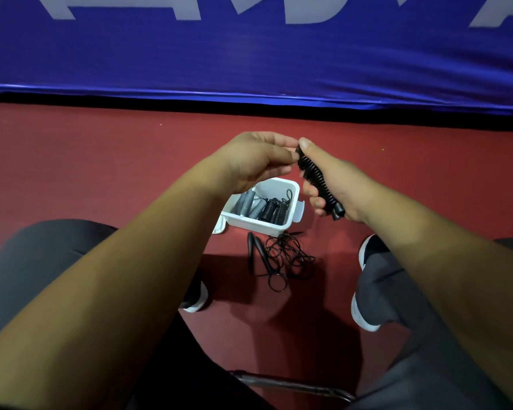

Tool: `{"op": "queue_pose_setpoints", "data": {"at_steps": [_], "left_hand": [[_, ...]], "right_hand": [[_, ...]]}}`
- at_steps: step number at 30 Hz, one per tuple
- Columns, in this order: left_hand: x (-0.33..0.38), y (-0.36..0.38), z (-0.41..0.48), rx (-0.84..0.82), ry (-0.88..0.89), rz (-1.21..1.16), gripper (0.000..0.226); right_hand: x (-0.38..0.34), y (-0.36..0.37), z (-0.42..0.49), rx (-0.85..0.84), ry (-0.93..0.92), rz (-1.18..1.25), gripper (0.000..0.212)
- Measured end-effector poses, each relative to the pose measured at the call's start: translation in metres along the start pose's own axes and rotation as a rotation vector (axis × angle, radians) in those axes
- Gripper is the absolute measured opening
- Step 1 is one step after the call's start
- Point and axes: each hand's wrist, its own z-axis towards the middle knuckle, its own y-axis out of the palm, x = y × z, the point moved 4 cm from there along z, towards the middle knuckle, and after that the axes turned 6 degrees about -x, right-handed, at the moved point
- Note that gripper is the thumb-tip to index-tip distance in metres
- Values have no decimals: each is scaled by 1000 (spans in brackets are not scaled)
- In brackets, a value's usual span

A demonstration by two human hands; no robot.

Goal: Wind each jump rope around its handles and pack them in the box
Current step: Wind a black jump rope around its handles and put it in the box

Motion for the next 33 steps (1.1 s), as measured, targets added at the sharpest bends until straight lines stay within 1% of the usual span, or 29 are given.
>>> {"op": "queue_pose_setpoints", "data": {"at_steps": [3, 5, 7, 9, 10, 11, 14, 16, 19, 21, 24, 27, 30, 33], "left_hand": [[5, -3, 0, -11, 75, 95, 22], [9, -4, -1, -18, 116, 137, 18], [13, -5, 0, -19, 143, 191, 16], [18, -7, -1, -7, 166, 288, 14], [19, -7, -1, 6, 174, 348, 12], [20, -7, -1, 20, 179, 408, 10], [14, -9, 3, 75, 141, 536, 9], [9, -11, 6, 111, 73, 608, 8], [3, -9, 7, 128, -24, 679, 12], [0, -5, 8, 140, -79, 702, 16], [-4, -2, 11, 170, -137, 802, 19], [-3, 6, 7, 157, -156, 978, 20], [-2, 9, 5, 184, -155, 1001, 18], [-3, 7, 7, 190, -160, 991, 19]], "right_hand": [[-1, 2, -1, -26, 3, 37, 71], [-4, 1, -1, -39, -21, 54, 69], [-6, -1, -1, -82, -71, 61, 54], [-6, -2, 0, -123, -122, 54, 32], [-6, -4, 1, -127, -139, 42, 29], [-6, -6, 2, -118, -156, 14, 32], [-10, -11, 5, 15, -195, -221, 35], [-10, -12, 7, 152, -209, -409, 33], [-6, -11, 10, 349, -260, -722, 31], [-2, -10, 13, 388, -232, -884, 32], [4, -10, 16, 400, -148, -997, 33], [9, -9, 14, 462, -62, -1098, 34], [10, -5, 10, 531, -23, -1194, 30], [9, -5, 11, 575, -40, -1223, 33]]}}
